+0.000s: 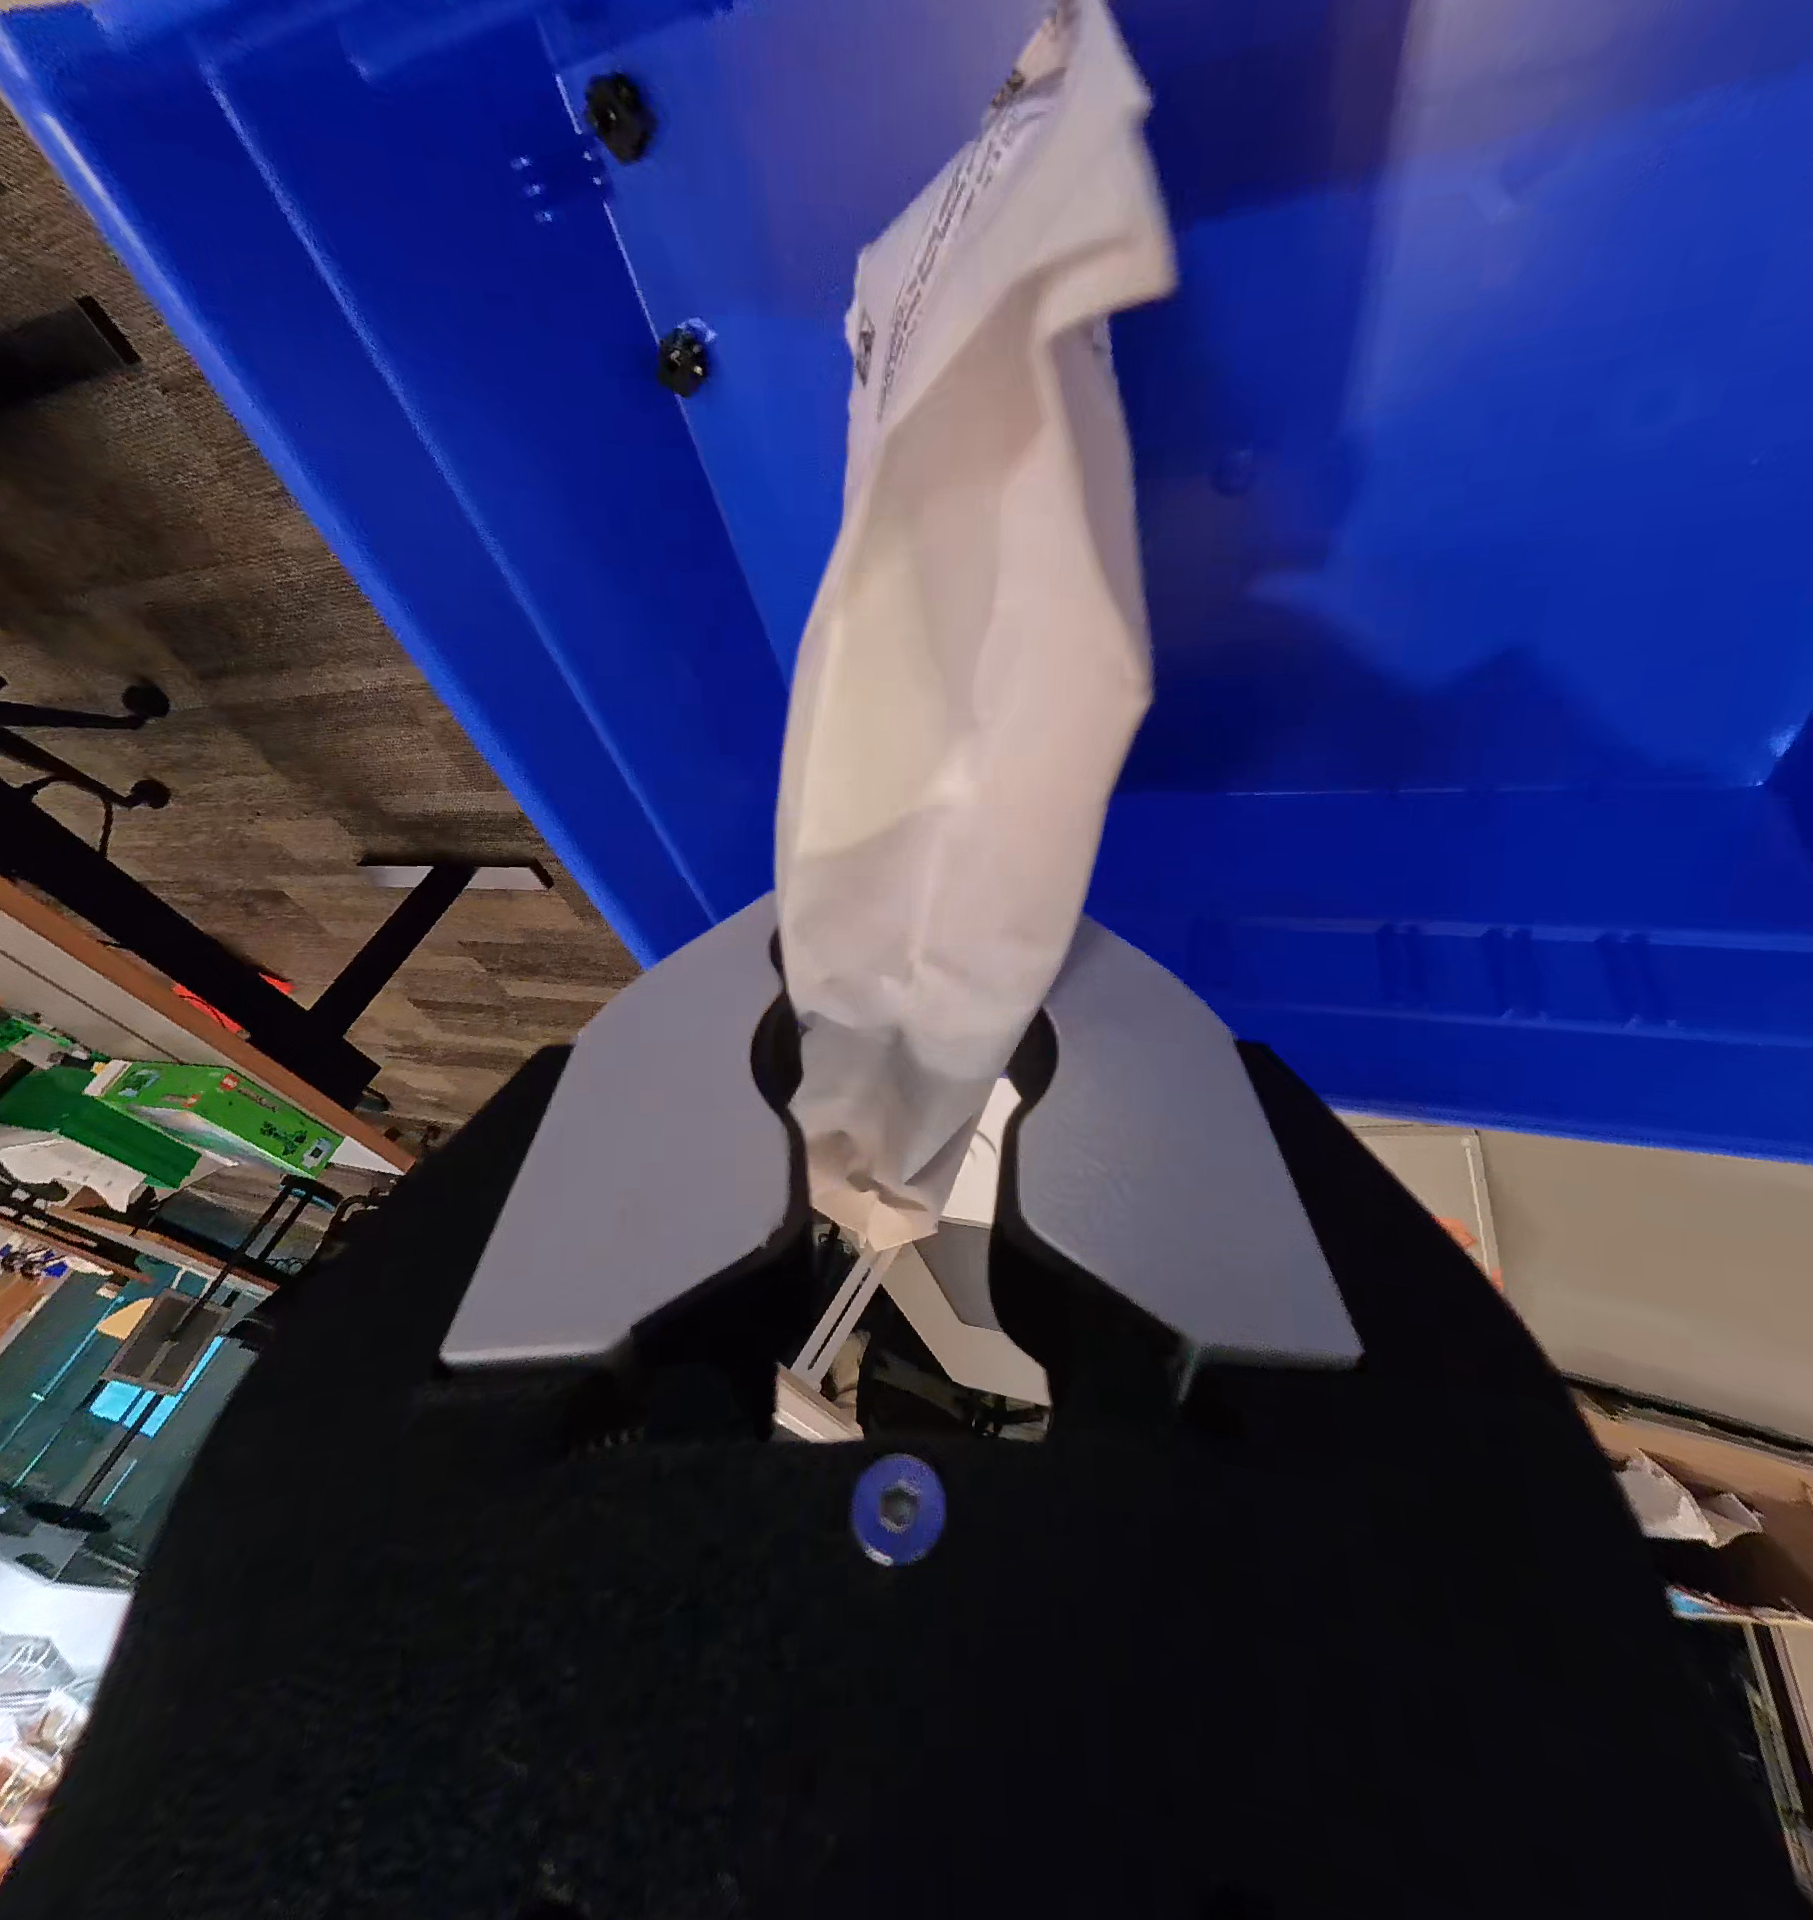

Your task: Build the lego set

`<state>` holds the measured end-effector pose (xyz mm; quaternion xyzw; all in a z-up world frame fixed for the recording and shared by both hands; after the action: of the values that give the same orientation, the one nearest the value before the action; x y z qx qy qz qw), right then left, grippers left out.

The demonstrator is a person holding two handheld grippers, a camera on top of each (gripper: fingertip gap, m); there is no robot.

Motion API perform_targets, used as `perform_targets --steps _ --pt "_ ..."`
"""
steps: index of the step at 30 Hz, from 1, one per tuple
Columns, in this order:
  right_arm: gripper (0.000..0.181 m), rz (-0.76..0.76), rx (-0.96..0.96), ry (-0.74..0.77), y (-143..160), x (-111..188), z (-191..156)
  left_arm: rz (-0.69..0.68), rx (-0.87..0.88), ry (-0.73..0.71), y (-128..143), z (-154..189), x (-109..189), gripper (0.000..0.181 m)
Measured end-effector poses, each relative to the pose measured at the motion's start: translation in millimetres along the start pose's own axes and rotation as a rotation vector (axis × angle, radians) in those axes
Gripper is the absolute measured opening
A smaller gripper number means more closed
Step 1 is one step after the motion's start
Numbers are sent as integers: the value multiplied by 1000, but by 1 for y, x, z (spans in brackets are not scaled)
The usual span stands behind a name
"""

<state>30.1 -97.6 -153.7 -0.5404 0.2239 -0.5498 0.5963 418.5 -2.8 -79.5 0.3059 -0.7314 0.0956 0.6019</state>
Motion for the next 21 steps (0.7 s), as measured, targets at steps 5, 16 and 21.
perform_targets --steps 5,16,21 --pt "5 -6 -2 -10 1 -1 -2 38 1 -18 -3 -2 0 40" --pt "6 -9 -19 -18 2 -1 -1 66 7 -45 5 -2 11 43" --pt "6 -12 -18 -21 3 -1 -1 88 17 -88 2 -7 23 39"
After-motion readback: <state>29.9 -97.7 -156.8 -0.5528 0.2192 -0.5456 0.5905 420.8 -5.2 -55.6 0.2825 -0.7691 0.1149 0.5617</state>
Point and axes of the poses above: each gripper's, where its closed fingertips meet, x back along the fingers, y out of its underside, z = x × y across the jaws, the point moved 2 cm from there along x, back along the fingers, and after that the axes turned 5 degrees about z, right-handed, at the moved point
